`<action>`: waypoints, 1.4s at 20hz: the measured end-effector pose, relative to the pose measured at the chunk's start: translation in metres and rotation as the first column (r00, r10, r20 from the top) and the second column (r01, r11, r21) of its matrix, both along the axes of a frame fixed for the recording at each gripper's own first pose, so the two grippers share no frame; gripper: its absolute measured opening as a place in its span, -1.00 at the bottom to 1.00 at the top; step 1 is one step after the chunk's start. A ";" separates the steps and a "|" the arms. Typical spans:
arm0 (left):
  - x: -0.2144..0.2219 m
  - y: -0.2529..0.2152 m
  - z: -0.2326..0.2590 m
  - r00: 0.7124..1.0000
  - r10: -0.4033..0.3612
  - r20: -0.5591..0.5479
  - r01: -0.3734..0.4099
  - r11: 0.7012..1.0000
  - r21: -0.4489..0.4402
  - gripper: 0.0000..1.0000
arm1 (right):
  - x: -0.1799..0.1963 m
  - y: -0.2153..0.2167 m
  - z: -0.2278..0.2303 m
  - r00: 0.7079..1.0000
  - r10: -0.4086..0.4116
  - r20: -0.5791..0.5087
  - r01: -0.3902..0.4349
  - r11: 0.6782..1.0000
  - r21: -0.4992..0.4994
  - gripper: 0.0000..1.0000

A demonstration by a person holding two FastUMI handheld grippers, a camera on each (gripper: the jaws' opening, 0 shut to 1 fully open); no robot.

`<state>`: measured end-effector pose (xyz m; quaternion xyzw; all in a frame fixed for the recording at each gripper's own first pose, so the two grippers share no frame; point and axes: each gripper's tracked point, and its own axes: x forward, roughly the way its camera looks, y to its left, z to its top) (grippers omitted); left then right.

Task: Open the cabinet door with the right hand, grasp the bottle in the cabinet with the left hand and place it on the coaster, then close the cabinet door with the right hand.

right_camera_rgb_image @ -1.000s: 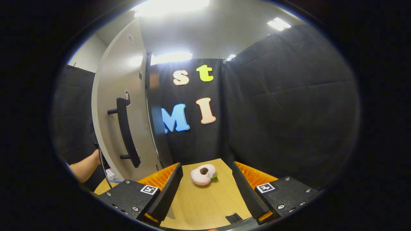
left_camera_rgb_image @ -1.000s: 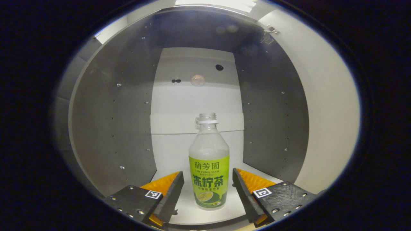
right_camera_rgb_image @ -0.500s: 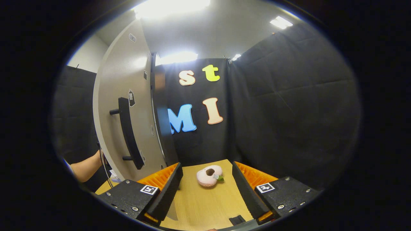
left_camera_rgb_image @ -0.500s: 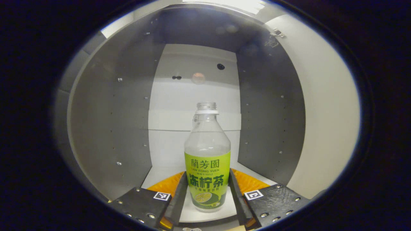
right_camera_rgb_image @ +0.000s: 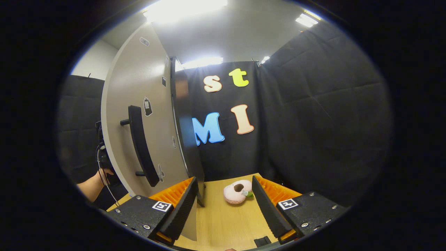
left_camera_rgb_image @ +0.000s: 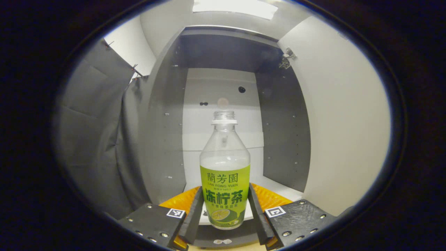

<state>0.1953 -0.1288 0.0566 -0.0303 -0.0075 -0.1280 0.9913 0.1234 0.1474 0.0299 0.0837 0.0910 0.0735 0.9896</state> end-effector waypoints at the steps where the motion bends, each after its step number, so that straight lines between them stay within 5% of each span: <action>1: -0.011 0.007 -0.001 1.000 0.015 0.003 -0.015 1.000 -0.009 0.36 | 0.002 0.002 0.000 1.000 0.013 0.000 -0.013 1.000 0.003 0.89; 16: -0.141 0.075 -0.085 0.978 0.198 -0.061 -0.198 0.980 -0.005 0.36 | 0.010 0.018 -0.016 0.986 0.168 -0.009 -0.167 0.984 0.058 0.90; 28: -0.204 0.104 -0.165 0.953 0.262 -0.149 -0.267 0.964 -0.011 0.36 | 0.016 0.033 -0.023 0.981 0.192 -0.018 -0.190 0.980 0.064 0.90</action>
